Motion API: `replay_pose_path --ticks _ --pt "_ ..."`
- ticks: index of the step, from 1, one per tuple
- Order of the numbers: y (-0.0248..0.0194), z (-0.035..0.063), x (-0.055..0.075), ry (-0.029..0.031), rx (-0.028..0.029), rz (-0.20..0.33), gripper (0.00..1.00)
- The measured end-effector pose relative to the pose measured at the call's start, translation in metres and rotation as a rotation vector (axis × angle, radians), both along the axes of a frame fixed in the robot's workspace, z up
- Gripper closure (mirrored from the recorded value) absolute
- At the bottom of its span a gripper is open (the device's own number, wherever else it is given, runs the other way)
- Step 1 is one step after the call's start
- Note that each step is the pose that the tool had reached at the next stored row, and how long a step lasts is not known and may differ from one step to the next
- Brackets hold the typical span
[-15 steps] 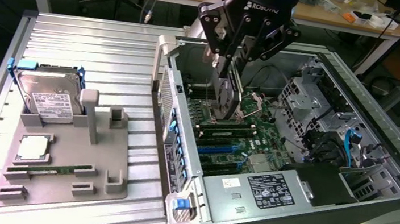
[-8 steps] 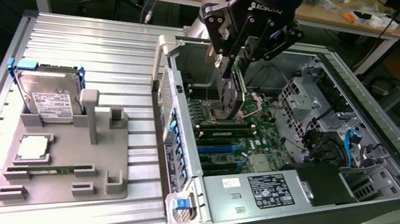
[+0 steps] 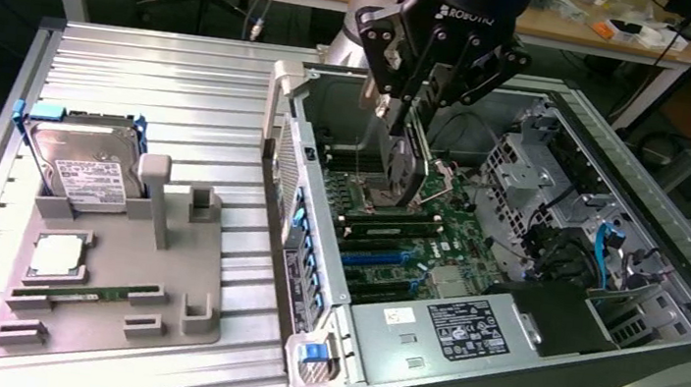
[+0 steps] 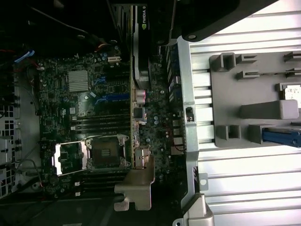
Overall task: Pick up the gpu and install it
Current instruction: 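Pick up the gpu and move the gpu toward the slot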
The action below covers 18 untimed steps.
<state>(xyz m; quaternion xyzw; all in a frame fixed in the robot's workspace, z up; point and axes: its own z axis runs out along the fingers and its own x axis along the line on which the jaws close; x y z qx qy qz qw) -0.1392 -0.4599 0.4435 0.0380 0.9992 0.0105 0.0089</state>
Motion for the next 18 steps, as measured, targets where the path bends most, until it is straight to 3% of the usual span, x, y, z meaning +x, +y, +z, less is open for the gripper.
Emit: replay_pose_path --ticks 5,18 --pt "0.0000 0.0000 0.005 0.0000 0.0000 0.000 0.73" --pt "0.0000 0.0000 0.034 0.0000 0.0000 0.000 0.73"
